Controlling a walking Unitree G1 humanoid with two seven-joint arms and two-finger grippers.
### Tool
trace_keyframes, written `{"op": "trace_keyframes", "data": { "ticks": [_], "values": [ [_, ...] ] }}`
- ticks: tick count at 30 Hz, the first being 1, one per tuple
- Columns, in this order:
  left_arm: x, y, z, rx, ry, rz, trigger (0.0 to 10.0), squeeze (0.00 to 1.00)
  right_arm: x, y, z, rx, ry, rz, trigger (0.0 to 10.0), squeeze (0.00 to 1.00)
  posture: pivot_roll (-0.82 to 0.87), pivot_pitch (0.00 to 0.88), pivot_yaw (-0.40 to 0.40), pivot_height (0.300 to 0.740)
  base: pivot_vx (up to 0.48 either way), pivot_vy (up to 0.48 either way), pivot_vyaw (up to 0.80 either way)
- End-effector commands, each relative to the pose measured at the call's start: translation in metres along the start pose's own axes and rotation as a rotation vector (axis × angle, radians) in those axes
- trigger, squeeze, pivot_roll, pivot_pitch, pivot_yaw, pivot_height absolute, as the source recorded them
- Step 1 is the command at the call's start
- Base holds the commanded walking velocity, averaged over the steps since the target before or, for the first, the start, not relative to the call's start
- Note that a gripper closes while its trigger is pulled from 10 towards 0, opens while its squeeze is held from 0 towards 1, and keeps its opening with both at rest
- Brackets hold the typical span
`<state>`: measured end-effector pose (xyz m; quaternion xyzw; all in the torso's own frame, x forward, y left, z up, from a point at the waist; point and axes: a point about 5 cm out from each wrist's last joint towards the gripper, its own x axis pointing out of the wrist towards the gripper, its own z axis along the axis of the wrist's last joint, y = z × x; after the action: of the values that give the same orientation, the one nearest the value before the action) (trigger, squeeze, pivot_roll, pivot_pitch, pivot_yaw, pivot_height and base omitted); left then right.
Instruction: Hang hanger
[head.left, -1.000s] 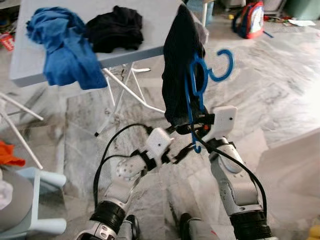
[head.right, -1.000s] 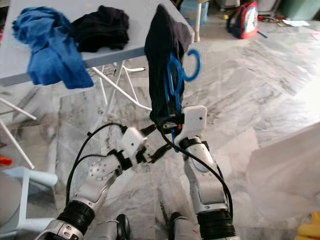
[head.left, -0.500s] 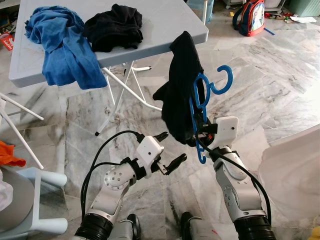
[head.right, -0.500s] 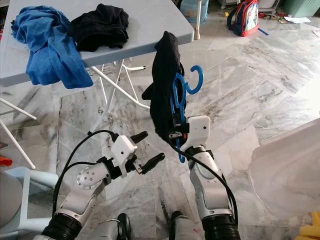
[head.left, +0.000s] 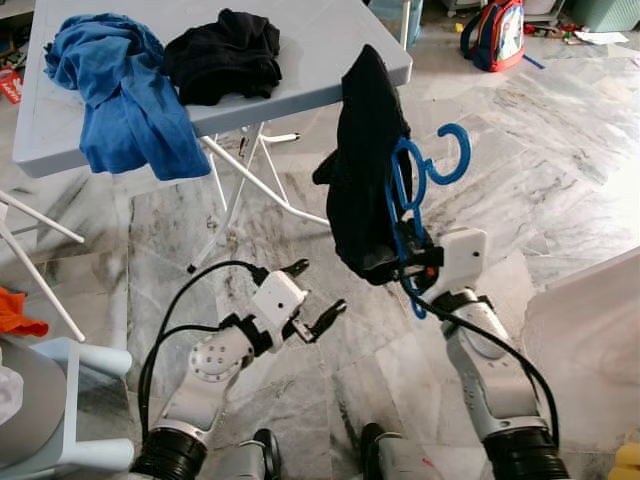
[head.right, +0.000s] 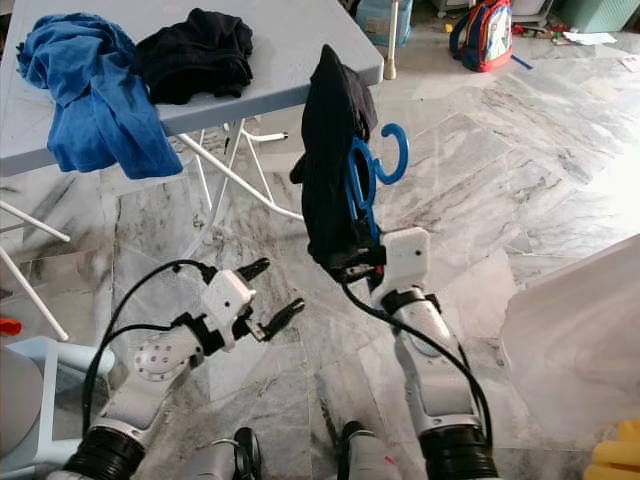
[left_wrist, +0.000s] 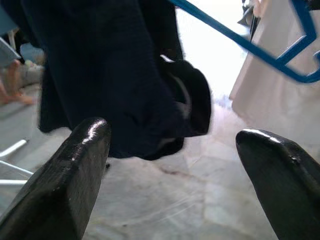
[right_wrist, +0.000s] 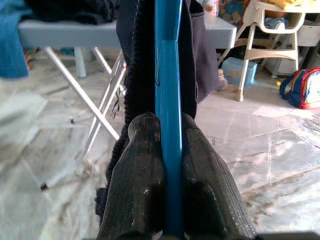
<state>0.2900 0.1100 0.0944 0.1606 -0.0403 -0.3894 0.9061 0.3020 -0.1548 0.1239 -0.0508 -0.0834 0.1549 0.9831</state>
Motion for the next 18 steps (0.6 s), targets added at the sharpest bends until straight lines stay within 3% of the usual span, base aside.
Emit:
{"op": "trace_keyframes", "data": {
  "ticks": [1,12,18],
  "values": [
    [-0.007,0.007,0.000,0.044,0.006,0.006,10.0,1.00,-0.006,-0.006,-0.002,-0.016,-0.007,0.011,10.0,0.00,-0.12,0.242,0.031,0.740,0.000,0.000,0.00],
    [-0.009,0.028,0.006,0.092,0.006,0.072,10.0,1.00,-0.021,-0.019,-0.009,-0.036,0.005,0.024,10.0,0.00,-0.11,0.241,0.034,0.740,0.000,0.000,0.00],
    [-0.004,0.031,0.018,0.155,-0.032,0.037,10.0,1.00,-0.029,-0.011,-0.014,-0.046,0.027,0.156,10.0,0.00,-0.12,0.243,0.038,0.740,0.000,0.000,0.00]
  ]
}}
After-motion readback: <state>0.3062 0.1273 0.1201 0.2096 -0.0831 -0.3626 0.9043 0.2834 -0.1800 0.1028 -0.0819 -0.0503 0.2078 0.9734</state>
